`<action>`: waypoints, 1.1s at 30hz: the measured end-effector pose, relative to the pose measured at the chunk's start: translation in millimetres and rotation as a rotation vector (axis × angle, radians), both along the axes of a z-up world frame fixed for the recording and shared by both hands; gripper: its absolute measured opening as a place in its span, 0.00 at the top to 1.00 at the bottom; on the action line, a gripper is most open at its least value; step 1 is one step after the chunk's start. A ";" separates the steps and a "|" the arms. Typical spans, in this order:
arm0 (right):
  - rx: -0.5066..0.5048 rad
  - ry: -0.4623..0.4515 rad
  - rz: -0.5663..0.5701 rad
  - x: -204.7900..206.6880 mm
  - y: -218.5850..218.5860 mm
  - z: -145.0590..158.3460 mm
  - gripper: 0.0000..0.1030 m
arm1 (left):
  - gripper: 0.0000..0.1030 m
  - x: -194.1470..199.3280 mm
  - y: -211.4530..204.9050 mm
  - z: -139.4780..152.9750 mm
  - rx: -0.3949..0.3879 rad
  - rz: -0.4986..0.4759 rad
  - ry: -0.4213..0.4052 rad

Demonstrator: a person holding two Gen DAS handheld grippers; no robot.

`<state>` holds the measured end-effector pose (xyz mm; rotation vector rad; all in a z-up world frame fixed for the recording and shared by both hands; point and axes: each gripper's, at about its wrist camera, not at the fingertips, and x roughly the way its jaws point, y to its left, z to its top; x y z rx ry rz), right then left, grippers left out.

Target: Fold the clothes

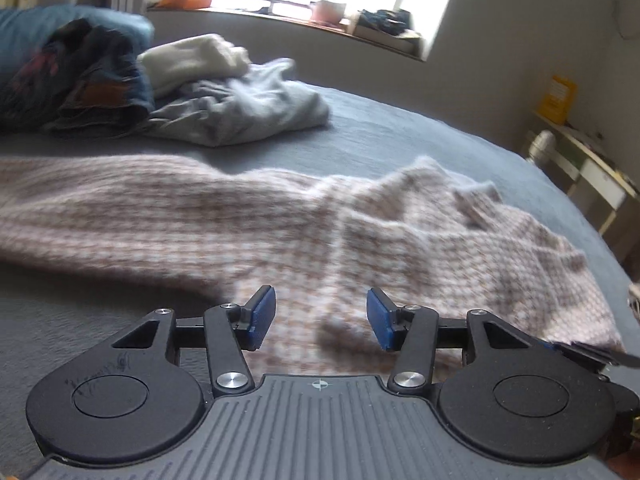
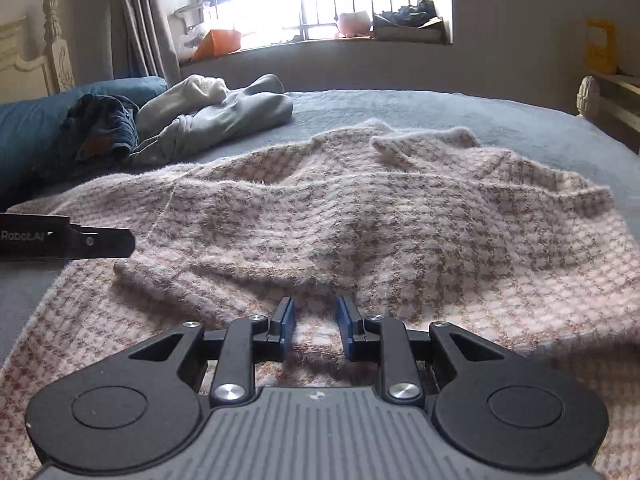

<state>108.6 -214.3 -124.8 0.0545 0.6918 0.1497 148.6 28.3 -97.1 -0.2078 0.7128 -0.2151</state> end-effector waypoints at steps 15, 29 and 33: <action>0.035 -0.065 0.077 29.3 63.6 20.6 0.75 | 0.45 3.5 66.5 -13.8 -0.038 0.229 0.073; 0.064 -0.001 0.079 38.6 65.4 -5.0 0.69 | 0.41 7.0 95.1 -17.8 -0.103 0.339 0.101; 0.062 -0.006 0.075 37.3 66.0 -5.0 0.69 | 0.41 3.9 99.9 -17.4 -0.118 0.369 0.110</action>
